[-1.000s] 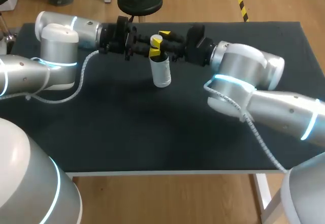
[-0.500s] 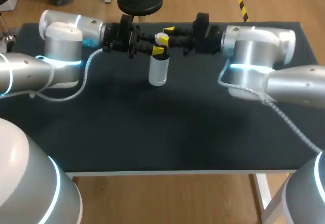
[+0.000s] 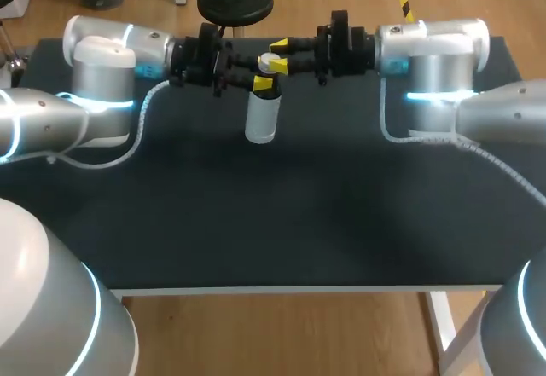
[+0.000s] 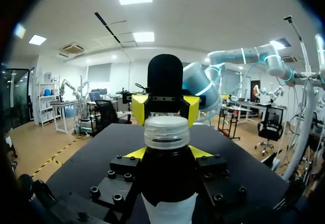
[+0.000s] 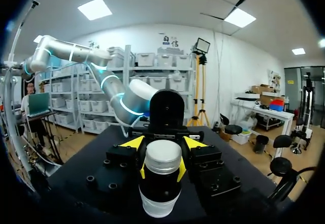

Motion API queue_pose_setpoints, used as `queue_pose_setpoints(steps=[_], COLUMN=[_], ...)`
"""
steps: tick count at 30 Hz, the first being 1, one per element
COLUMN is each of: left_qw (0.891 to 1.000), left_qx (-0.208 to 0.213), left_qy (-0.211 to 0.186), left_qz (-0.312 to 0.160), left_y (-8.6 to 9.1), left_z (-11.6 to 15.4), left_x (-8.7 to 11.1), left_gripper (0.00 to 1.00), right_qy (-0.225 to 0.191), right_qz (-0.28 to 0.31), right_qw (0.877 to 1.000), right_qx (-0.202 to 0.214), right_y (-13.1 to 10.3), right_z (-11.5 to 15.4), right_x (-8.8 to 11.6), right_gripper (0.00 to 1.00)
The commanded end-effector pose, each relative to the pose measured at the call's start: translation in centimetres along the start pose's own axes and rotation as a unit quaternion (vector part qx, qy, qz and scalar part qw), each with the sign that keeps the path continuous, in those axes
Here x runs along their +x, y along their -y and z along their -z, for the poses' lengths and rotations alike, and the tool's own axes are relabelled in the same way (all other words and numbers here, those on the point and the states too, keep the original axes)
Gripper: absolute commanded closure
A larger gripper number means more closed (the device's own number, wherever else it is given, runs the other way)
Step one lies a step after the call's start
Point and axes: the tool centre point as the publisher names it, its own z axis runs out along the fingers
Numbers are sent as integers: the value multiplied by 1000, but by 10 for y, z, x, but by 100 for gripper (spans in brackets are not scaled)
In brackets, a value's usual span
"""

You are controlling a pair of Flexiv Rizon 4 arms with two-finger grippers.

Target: Unscrew the bottle cap

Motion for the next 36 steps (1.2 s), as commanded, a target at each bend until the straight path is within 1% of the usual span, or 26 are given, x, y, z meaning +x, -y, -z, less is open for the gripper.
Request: queue_pose_setpoints(steps=[1,3,4,6,9,10,12,13,14,16,18,22,27,30,34,36], left_qw=[1000,1000,1000,1000,1000,1000,1000,1000,1000,1000,1000,1000,1000,1000,1000,1000], left_qx=[-1,-1,-1,-1,-1,-1,-1,-1,-1,-1,-1,-1,-1,-1,-1,-1], left_qy=[-3,-3,-3,-3,-3,-3,-3,-3,-3,-3,-3,-3,-3,-3,-3,-3], left_qz=[0,0,0,0,0,0,0,0,0,0,0,0,0,0,0,0], left_y=[-1,-1,-1,-1,-1,-1,-1,-1,-1,-1,-1,-1,-1,-1,-1,-1], left_z=[3,3,3,3,3,3,3,3,3,3,3,3,3,3,3,3], left_x=[6,6,6,6,6,6,6,6,6,6,6,6,6,6,6,6], left_gripper=[100,100,100,100,100,100,100,100,100,100,100,100,100,100,100,100], right_qy=[-312,-341,-359,-376,-410,-425,-442,-455,-462,-485,-501,-528,-553,-565,-588,-595], right_qz=[2,1,-1,-4,-9,-11,-11,-9,-10,-7,-3,4,10,19,35,36], right_qw=[950,940,933,927,912,905,897,890,887,875,865,849,833,825,808,803], right_qx=[-9,-11,-11,-5,-1,0,2,0,2,3,0,7,15,10,5,7], right_y=[2,1,0,-1,-2,-2,-2,-2,-2,-1,0,1,1,1,0,-1], right_z=[-4,-6,-7,-9,-11,-11,-12,-12,-11,-10,-9,-7,-8,-9,-12,-12], right_x=[-18,-18,-18,-17,-16,-15,-13,-13,-12,-11,-9,-7,-4,-3,-1,0], right_gripper=[100,100,100,100,100,100,100,100,100,100,100,100,100,100,100,100])
